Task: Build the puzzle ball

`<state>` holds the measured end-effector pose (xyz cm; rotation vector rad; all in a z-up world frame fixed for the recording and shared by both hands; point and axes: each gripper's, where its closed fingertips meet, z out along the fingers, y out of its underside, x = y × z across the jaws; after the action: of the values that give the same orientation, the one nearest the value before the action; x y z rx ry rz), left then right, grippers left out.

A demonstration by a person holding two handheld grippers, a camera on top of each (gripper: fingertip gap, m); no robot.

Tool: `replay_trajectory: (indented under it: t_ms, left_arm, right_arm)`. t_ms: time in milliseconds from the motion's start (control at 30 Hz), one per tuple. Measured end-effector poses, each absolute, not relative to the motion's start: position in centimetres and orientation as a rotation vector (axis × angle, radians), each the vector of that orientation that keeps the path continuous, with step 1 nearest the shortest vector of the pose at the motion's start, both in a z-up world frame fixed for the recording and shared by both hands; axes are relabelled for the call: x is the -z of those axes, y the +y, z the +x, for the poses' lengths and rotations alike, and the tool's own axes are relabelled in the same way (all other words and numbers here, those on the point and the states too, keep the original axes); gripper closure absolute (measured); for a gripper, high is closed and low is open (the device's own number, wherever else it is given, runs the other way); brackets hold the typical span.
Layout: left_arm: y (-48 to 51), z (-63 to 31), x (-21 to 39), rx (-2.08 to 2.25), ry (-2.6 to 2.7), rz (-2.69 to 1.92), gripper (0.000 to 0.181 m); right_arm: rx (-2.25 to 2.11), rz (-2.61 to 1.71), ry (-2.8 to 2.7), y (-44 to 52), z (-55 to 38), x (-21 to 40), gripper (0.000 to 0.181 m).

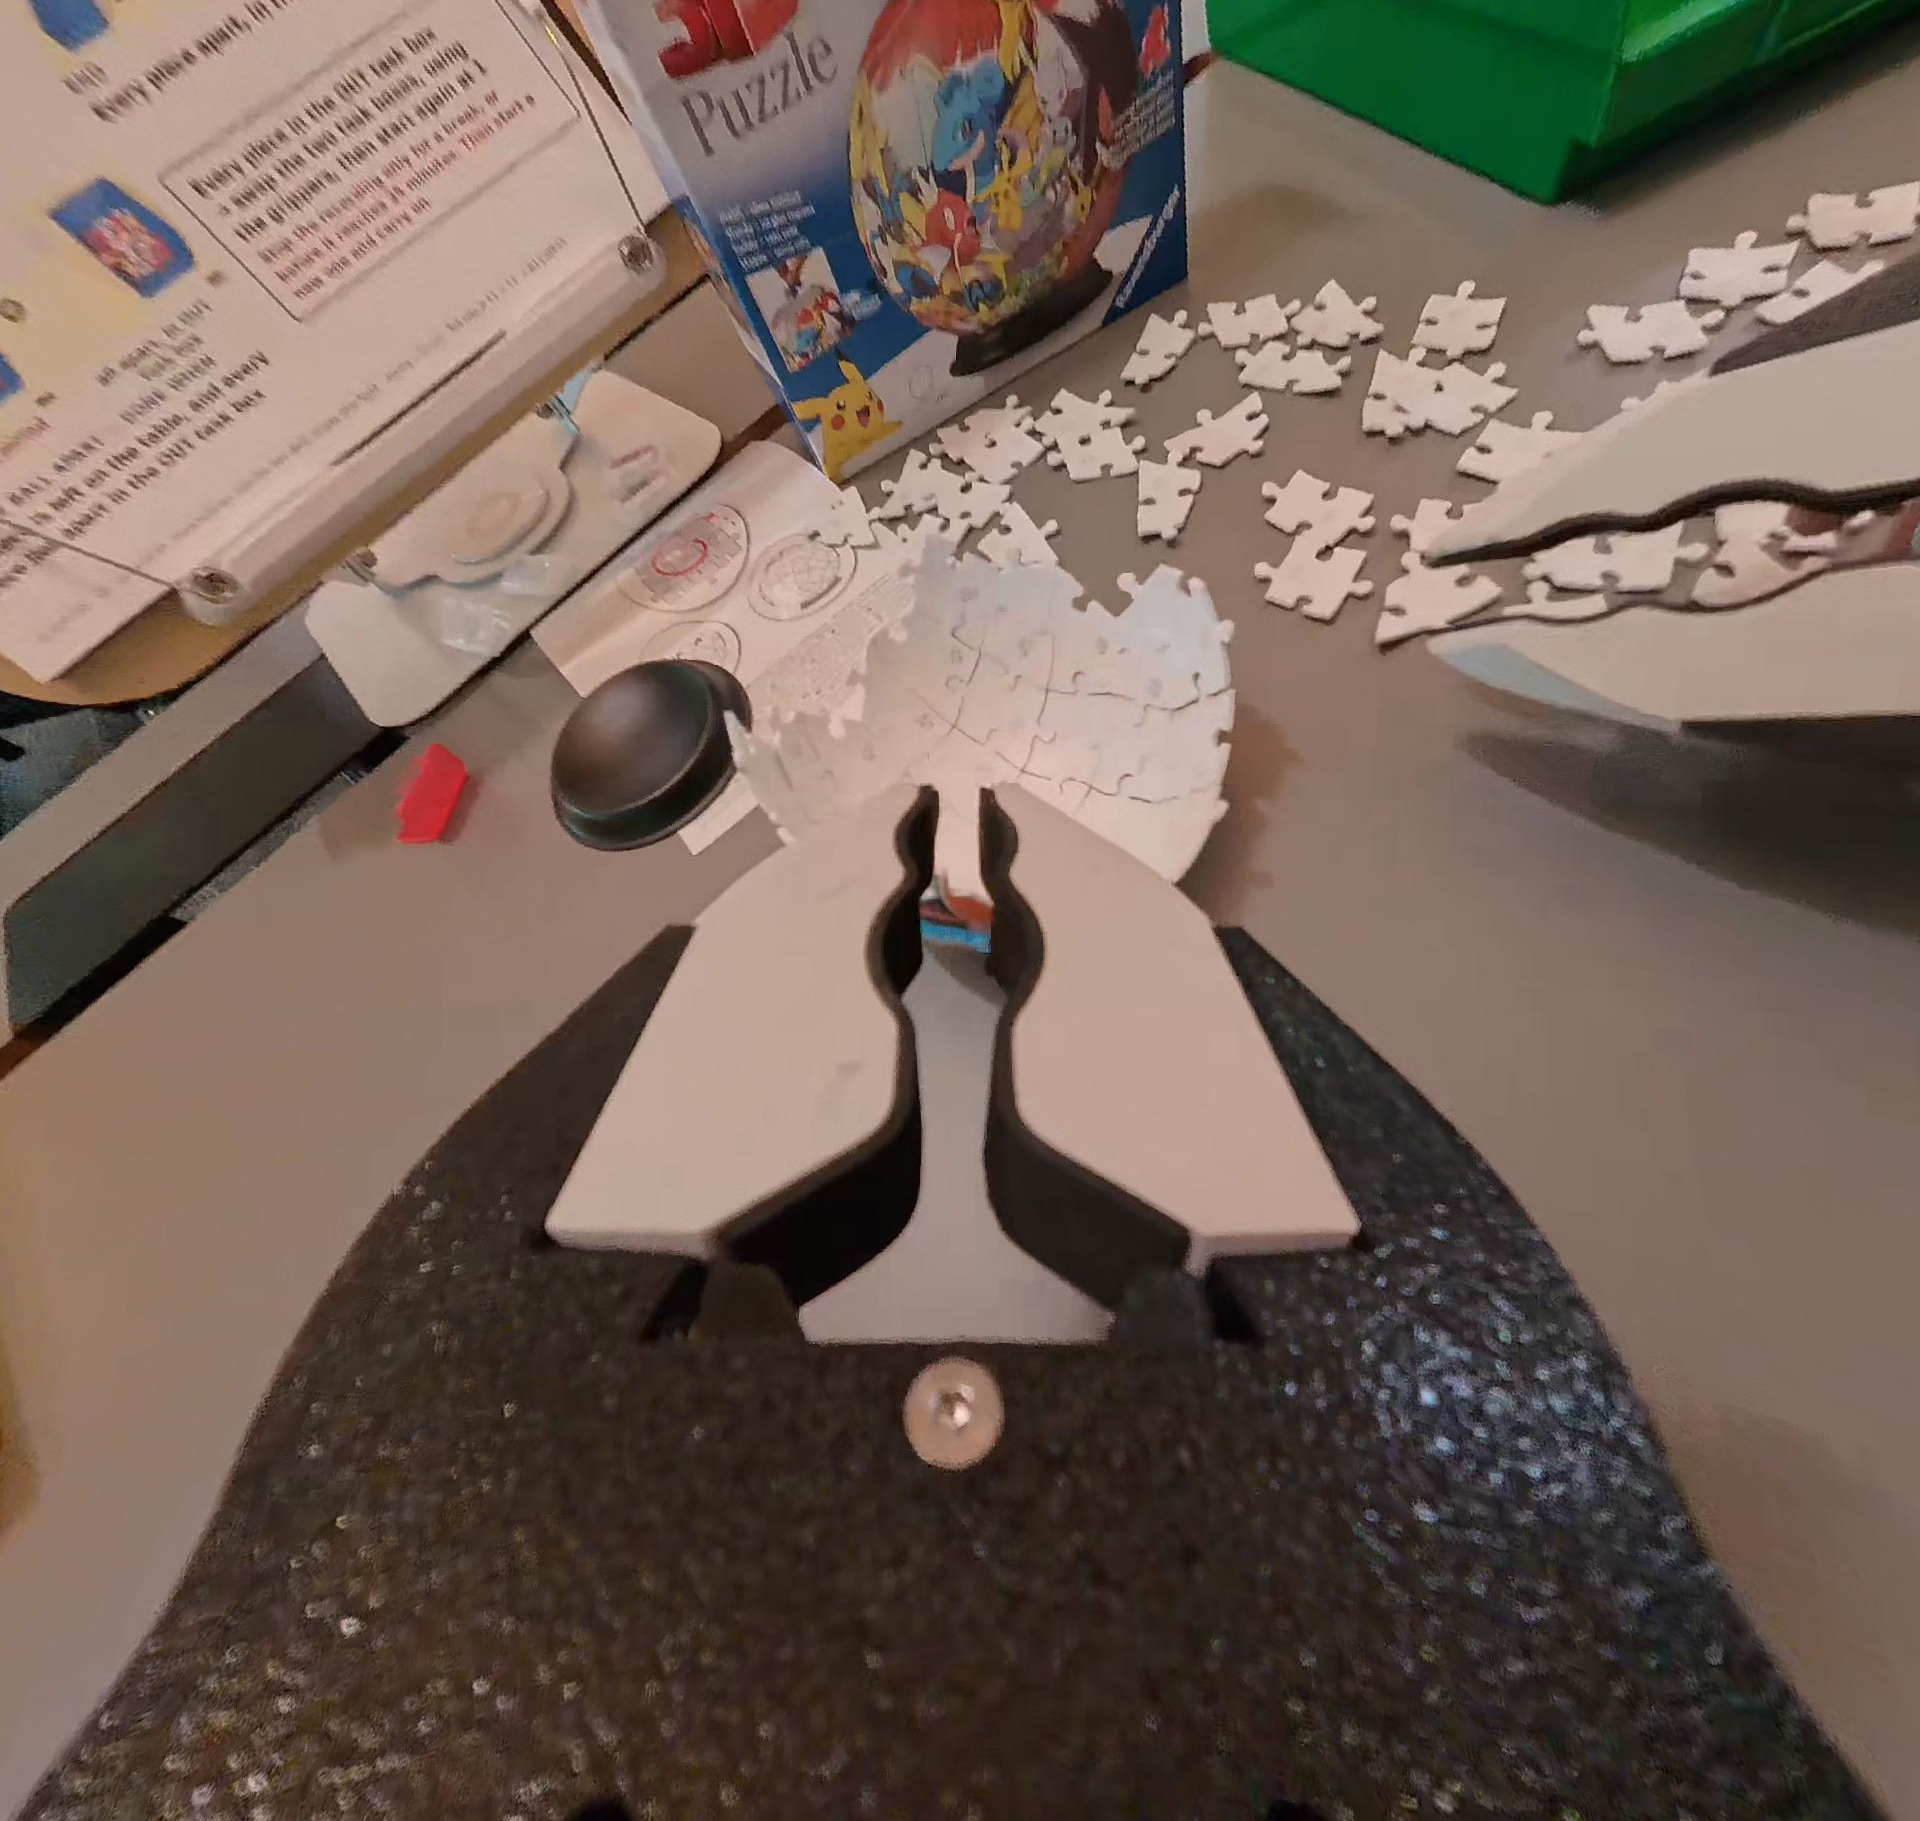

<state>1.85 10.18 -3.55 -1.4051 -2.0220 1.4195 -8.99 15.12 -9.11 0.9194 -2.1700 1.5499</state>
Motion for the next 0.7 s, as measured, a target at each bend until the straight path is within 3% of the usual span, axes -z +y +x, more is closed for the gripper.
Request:
replay_trajectory:
  t_ms: [333,700]
  left_arm:
    - [10.7,4.2,4.1,-1.416,-1.985,-1.323,0.163]
    - [13.6,3.6,5.3,-1.389,-1.848,-1.448,0.139]
  right_arm:
    - [-1.424,0.678,-2.435,20.1,-18.0,7.7,0.149]
    - [-1.364,0.474,-2.473,24.1,-23.0,7.8,0.129]
